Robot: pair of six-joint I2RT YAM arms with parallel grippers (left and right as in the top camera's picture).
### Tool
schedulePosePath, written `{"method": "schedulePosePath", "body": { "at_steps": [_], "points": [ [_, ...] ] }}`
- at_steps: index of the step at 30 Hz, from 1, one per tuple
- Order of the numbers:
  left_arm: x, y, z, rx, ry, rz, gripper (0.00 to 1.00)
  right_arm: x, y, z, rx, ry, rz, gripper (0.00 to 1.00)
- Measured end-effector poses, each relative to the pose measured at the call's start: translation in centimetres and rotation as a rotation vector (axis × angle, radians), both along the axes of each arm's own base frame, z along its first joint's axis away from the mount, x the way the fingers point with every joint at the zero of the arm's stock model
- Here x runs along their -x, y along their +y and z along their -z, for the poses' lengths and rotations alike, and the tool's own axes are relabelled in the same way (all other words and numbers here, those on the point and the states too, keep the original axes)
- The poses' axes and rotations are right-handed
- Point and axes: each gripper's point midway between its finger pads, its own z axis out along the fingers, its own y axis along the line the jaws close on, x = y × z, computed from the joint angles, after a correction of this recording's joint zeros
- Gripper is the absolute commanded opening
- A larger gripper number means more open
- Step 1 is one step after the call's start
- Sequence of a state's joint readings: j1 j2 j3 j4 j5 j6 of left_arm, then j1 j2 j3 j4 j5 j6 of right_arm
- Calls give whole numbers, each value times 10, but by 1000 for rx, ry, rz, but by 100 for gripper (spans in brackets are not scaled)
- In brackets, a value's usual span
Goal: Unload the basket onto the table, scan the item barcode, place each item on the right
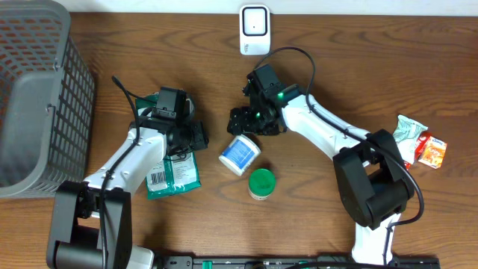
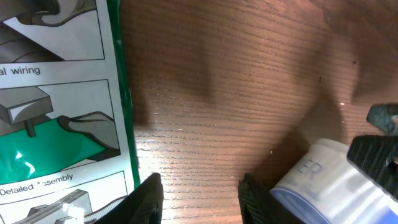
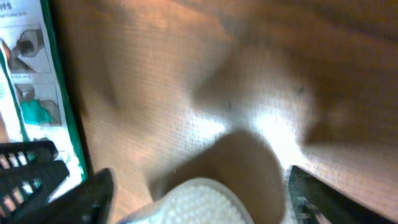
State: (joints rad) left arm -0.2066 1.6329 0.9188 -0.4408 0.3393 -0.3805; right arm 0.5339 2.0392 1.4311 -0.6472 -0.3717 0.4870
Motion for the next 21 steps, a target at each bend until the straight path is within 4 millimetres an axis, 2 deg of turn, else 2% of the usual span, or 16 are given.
{"method": "schedulePosePath", "body": {
  "at_steps": [2, 10, 17, 21],
  "points": [
    [1, 0, 0, -1, 3, 3, 41, 9, -6, 2, 4, 56, 3, 99],
    [23, 4, 0, -18, 83, 15, 40, 36, -31, 4, 25, 236, 44, 99],
    [21, 4, 0, -18, 72, 21, 40, 56, -23, 2, 23, 307, 23, 99],
    [19, 4, -1, -16, 62, 21, 40, 60, -16, 1, 22, 315, 28, 99]
  ]
}}
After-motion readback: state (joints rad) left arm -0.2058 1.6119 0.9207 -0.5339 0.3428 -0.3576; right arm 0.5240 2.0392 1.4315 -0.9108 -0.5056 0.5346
